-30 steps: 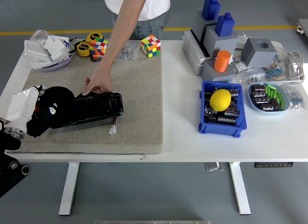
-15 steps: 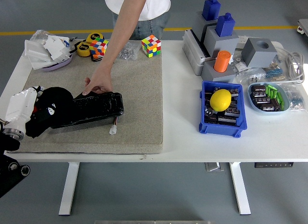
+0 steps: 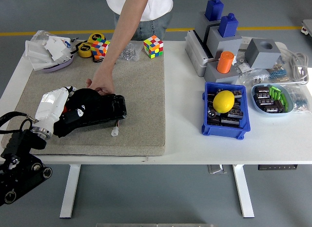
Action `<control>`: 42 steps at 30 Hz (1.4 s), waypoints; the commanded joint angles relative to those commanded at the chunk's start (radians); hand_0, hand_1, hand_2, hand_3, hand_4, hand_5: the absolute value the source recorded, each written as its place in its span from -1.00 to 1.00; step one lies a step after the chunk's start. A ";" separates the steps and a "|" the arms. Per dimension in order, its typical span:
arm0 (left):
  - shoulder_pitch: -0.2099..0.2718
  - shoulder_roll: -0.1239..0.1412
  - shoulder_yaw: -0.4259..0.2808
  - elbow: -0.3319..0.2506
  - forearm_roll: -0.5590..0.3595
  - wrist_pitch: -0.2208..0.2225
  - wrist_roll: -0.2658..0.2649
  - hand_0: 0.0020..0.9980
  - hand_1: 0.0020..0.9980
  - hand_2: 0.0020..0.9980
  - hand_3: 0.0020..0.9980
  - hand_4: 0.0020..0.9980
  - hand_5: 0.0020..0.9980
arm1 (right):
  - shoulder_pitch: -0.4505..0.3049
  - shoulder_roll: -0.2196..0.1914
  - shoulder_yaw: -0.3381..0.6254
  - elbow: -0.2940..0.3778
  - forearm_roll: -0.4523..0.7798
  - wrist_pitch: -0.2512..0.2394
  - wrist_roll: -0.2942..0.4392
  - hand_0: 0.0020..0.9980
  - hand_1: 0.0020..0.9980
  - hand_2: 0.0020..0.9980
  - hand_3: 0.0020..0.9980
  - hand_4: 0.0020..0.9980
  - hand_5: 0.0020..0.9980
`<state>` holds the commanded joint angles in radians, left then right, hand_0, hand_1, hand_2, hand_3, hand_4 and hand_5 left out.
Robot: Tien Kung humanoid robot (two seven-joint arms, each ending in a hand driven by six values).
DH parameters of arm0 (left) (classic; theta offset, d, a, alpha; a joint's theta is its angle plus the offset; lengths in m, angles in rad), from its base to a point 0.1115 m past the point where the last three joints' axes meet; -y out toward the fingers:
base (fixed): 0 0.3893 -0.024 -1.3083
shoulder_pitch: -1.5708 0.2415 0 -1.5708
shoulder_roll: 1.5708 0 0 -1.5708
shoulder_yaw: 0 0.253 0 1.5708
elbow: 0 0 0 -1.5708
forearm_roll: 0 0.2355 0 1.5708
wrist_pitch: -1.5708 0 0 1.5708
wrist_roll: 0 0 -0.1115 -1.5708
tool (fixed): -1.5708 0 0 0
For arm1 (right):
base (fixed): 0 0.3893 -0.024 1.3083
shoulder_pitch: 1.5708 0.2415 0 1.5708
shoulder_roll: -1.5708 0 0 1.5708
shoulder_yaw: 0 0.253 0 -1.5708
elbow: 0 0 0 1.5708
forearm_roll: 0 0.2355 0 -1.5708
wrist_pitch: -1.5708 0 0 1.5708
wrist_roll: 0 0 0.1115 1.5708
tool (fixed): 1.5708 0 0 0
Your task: Pick the rag up,wipe the panel,place it on the desk
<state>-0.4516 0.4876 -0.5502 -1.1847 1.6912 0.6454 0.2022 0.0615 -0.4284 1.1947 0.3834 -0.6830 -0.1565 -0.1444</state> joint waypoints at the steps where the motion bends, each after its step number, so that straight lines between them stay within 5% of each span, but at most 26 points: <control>1: -0.005 -0.002 0.006 -0.001 0.000 0.000 0.000 -0.63 -0.88 -0.48 0.14 0.00 -0.81 | 0.001 0.000 -0.001 0.000 0.000 0.000 0.000 0.50 0.27 0.38 0.18 0.91 0.14; 17: -0.077 -0.034 0.099 -0.020 0.000 0.000 0.022 -0.63 -0.88 -0.48 0.14 0.00 -0.81 | 0.003 -0.006 -0.009 -0.001 0.002 0.004 -0.002 0.50 0.27 0.38 0.18 0.91 0.14; 32: -0.098 -0.065 0.110 -0.038 0.005 0.000 0.037 -0.63 -0.88 -0.48 0.15 0.01 -0.82 | 0.003 -0.006 -0.017 -0.002 0.001 0.004 -0.003 0.50 0.27 0.38 0.18 0.91 0.15; 42: -0.078 -0.026 0.097 -0.048 0.010 0.000 0.039 -0.63 -0.88 -0.48 0.15 0.01 -0.82 | -0.001 -0.004 -0.006 -0.001 -0.002 0.001 -0.001 0.50 0.27 0.38 0.18 0.91 0.14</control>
<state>-0.5298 0.4612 -0.4530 -1.2322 1.7016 0.6454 0.2416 0.0610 -0.4327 1.1885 0.3821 -0.6848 -0.1551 -0.1455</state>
